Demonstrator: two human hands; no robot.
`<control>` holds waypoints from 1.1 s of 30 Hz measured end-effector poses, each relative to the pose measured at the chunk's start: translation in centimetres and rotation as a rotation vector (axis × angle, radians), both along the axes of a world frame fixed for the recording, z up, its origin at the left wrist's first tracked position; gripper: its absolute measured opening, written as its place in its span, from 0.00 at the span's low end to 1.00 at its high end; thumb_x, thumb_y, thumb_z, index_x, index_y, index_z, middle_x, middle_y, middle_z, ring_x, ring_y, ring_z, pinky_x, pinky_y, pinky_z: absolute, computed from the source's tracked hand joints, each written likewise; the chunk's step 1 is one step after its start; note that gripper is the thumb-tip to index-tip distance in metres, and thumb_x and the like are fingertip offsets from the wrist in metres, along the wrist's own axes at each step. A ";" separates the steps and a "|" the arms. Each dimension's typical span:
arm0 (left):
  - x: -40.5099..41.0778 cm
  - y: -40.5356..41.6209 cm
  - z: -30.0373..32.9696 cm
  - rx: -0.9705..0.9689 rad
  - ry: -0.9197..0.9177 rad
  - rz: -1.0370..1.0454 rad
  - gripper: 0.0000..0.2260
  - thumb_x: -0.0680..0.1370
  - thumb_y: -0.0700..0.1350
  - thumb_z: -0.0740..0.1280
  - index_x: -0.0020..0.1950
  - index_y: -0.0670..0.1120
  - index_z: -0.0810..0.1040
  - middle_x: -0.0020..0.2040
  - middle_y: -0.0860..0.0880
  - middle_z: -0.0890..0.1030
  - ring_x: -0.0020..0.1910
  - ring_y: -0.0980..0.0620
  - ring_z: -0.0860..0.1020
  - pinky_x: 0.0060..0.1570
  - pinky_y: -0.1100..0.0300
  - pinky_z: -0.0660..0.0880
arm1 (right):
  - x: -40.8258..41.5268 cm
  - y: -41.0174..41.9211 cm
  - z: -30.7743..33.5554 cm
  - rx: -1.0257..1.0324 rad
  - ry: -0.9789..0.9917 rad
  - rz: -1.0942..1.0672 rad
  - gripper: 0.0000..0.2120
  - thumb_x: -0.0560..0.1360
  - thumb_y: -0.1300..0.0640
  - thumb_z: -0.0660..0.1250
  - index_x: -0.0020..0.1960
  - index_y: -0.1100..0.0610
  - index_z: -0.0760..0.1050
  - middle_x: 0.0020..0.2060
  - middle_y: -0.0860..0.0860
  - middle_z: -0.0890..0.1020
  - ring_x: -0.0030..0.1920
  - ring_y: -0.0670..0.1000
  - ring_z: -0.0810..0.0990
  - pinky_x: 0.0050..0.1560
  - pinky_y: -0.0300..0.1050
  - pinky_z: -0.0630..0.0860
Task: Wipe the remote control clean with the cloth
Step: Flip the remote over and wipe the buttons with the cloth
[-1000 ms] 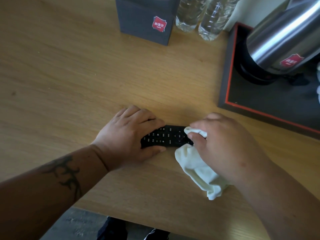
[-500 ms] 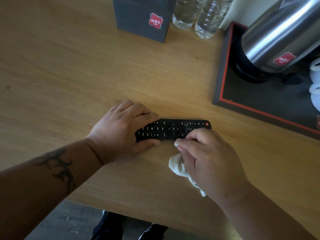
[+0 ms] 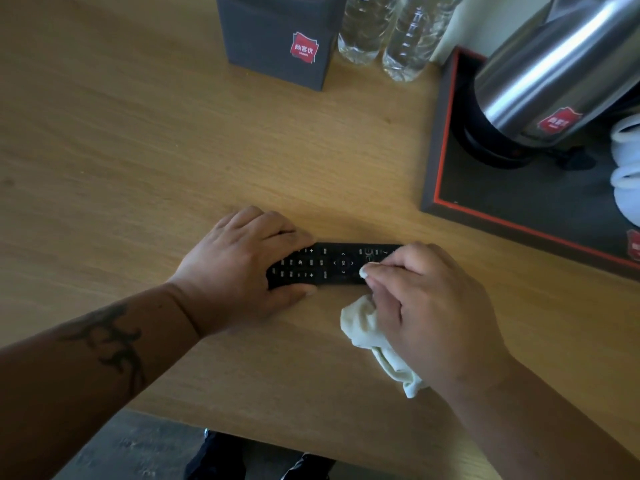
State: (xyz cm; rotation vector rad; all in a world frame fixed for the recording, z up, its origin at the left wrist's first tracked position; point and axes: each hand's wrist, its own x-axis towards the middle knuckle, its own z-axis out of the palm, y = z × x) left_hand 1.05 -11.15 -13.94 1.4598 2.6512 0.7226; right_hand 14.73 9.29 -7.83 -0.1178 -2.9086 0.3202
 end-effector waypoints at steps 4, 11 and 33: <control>0.0 0.0 0.0 -0.009 0.000 0.001 0.28 0.73 0.67 0.66 0.66 0.51 0.77 0.56 0.52 0.78 0.54 0.50 0.75 0.58 0.49 0.74 | -1.0 -2.9 0.0 -0.088 -0.058 0.033 0.06 0.77 0.56 0.68 0.48 0.53 0.85 0.42 0.47 0.79 0.43 0.49 0.77 0.38 0.43 0.76; 0.0 -0.1 0.3 -0.020 -0.013 -0.007 0.28 0.74 0.66 0.65 0.67 0.51 0.76 0.57 0.52 0.78 0.55 0.50 0.75 0.59 0.49 0.74 | 0.4 -0.5 0.5 -0.067 -0.165 -0.148 0.05 0.71 0.56 0.72 0.43 0.47 0.85 0.39 0.44 0.78 0.36 0.46 0.77 0.34 0.38 0.70; 0.1 0.1 0.2 -0.049 -0.025 -0.002 0.29 0.74 0.67 0.63 0.67 0.50 0.77 0.56 0.51 0.78 0.55 0.48 0.75 0.60 0.48 0.73 | -3.0 0.4 1.6 -0.161 -0.289 -0.221 0.06 0.73 0.53 0.68 0.44 0.45 0.84 0.41 0.43 0.76 0.36 0.45 0.73 0.33 0.38 0.66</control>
